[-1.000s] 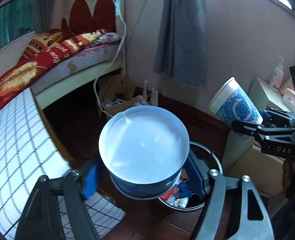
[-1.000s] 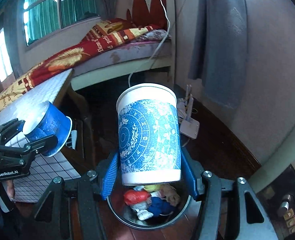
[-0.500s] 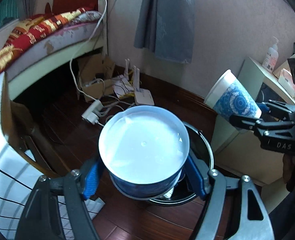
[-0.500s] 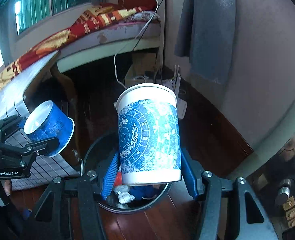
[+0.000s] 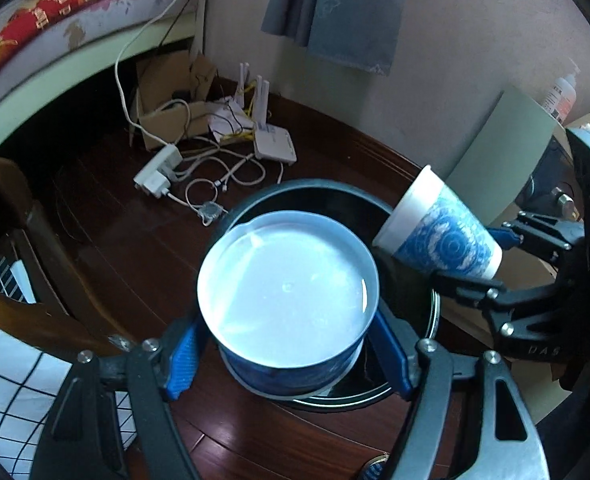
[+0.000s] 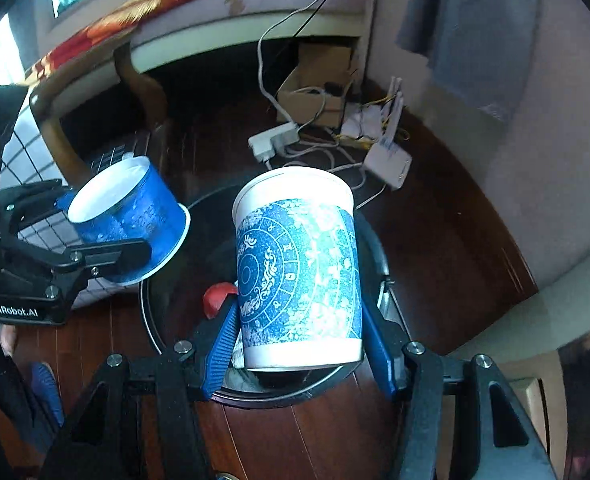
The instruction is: Collect trash
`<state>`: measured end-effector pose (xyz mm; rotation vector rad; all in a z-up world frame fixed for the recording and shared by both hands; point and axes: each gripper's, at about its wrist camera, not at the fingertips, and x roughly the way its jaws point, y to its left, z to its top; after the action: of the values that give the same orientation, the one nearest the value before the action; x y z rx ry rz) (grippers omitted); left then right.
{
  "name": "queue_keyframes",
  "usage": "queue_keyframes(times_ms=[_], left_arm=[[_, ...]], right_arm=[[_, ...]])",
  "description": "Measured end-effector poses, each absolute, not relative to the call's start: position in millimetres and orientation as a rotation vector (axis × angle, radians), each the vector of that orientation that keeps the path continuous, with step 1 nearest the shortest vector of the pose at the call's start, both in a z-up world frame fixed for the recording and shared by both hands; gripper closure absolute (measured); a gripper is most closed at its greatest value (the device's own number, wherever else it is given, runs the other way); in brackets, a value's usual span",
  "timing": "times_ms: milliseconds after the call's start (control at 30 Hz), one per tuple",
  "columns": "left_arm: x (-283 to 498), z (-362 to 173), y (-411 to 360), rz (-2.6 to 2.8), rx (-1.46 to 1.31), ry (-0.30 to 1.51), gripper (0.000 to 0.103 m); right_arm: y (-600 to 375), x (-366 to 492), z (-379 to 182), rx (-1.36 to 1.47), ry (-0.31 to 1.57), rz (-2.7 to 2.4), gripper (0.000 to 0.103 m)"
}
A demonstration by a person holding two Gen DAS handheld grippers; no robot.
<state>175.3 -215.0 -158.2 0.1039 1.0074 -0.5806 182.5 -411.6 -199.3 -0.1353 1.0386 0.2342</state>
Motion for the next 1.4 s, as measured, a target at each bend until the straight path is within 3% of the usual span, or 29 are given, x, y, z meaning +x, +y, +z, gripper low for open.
queue_keyframes(times_ms=[33, 67, 100, 133, 200, 667, 1400], left_arm=[[176.7, -162.5, -217.3, -0.593, 0.106, 1.02, 0.026], [178.8, -168.6, -219.0, -0.581, 0.114, 1.036, 0.025], [182.0, -172.5, -217.9, -0.568, 0.113, 1.052, 0.019], [184.5, -178.0, -214.7, -0.558, 0.098, 1.083, 0.007], [183.0, -178.6, -201.4, -0.503, 0.087, 1.058, 0.002], [170.0, -170.7, -165.6, -0.331, 0.133, 0.965, 0.001], [127.1, -97.1, -125.2, -0.249, 0.12, 0.834, 0.001]], right_arm=[[-408.6, 186.2, -204.1, -0.157, 1.048, 0.239, 0.041], [-409.0, 189.7, -208.5, -0.175, 1.048, 0.226, 0.033], [-410.2, 192.2, -213.4, -0.185, 1.057, 0.195, 0.019], [-413.1, 193.7, -218.4, -0.183, 1.075, 0.168, 0.0], [-418.1, 195.9, -225.3, -0.175, 1.099, 0.135, 0.0], [-413.2, 204.8, -226.5, -0.097, 1.09, 0.051, 0.0], [-344.7, 169.0, -133.2, -0.133, 0.921, 0.135, 0.0]])
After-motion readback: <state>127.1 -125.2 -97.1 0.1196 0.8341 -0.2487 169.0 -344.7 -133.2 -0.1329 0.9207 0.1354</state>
